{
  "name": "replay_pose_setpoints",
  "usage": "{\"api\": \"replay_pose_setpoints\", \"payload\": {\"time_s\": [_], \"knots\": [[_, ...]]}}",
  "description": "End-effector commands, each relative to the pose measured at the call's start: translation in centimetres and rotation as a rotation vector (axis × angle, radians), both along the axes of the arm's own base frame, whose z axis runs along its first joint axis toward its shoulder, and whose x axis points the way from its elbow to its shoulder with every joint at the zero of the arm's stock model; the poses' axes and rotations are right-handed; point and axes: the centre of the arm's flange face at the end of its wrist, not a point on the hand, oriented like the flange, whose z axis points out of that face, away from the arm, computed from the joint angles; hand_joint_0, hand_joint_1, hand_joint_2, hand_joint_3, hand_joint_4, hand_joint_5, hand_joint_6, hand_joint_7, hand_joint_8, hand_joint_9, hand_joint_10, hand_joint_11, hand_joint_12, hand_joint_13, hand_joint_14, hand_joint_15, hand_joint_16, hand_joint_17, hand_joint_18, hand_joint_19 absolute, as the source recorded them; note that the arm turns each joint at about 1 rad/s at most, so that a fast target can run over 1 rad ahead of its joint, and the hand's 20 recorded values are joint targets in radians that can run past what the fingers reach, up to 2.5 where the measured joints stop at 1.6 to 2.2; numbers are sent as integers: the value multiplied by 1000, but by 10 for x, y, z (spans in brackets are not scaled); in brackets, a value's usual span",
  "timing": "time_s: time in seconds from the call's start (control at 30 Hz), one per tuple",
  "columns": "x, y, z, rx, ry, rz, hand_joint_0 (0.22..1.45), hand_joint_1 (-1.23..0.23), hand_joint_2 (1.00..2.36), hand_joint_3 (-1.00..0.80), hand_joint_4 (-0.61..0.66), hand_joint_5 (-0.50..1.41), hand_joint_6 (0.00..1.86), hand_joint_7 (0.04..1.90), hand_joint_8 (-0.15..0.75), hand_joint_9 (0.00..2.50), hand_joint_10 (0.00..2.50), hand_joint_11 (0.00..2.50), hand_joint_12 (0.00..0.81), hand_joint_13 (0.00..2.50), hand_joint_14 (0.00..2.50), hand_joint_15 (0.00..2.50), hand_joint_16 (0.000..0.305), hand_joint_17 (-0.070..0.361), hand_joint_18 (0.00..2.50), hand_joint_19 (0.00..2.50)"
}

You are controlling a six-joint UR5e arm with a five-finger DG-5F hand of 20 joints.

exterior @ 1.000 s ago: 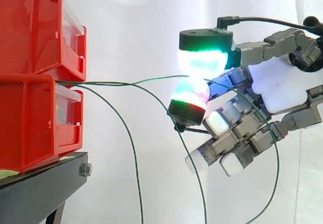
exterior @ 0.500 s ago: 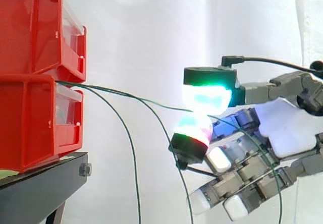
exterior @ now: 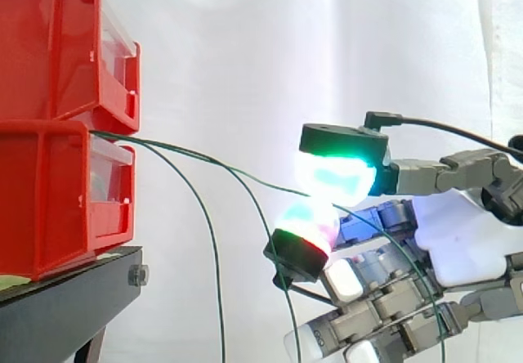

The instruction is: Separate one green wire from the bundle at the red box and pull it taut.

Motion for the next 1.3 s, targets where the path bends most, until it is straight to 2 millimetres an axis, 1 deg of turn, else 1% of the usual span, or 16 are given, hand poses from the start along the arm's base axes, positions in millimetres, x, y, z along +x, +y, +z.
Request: {"api": "replay_pose_setpoints", "payload": {"time_s": [0.0, 0.1, 0.33, 0.43, 1.27], "knots": [[0, 0, -10, 9, -49, 0, 608, -763, 1013, -139, 55, -100, 908, 1114, 289, 1160, 14, 382, 349, 748, 10, 272, 56, 126, 706, 476], [4, 1, -13, 20, -102, 0, 607, -762, 1014, -136, 56, -100, 908, 1113, 289, 1161, 12, 376, 350, 749, 10, 266, 56, 126, 703, 477], [10, 4, -8, 32, -162, 2, 607, -762, 1014, -135, 55, -100, 908, 1110, 279, 1163, 12, 396, 340, 759, 11, 275, 56, 125, 720, 479], [10, 6, -8, 30, -162, 5, 608, -762, 1013, -138, 56, -100, 909, 1109, 278, 1159, 12, 400, 339, 765, 11, 287, 55, 125, 719, 496], [9, 6, -8, 27, -155, 1, 615, -759, 1013, -154, 27, -105, 915, 1070, 261, 1136, 15, 404, 328, 776, 15, 341, 54, 122, 651, 476]]}}
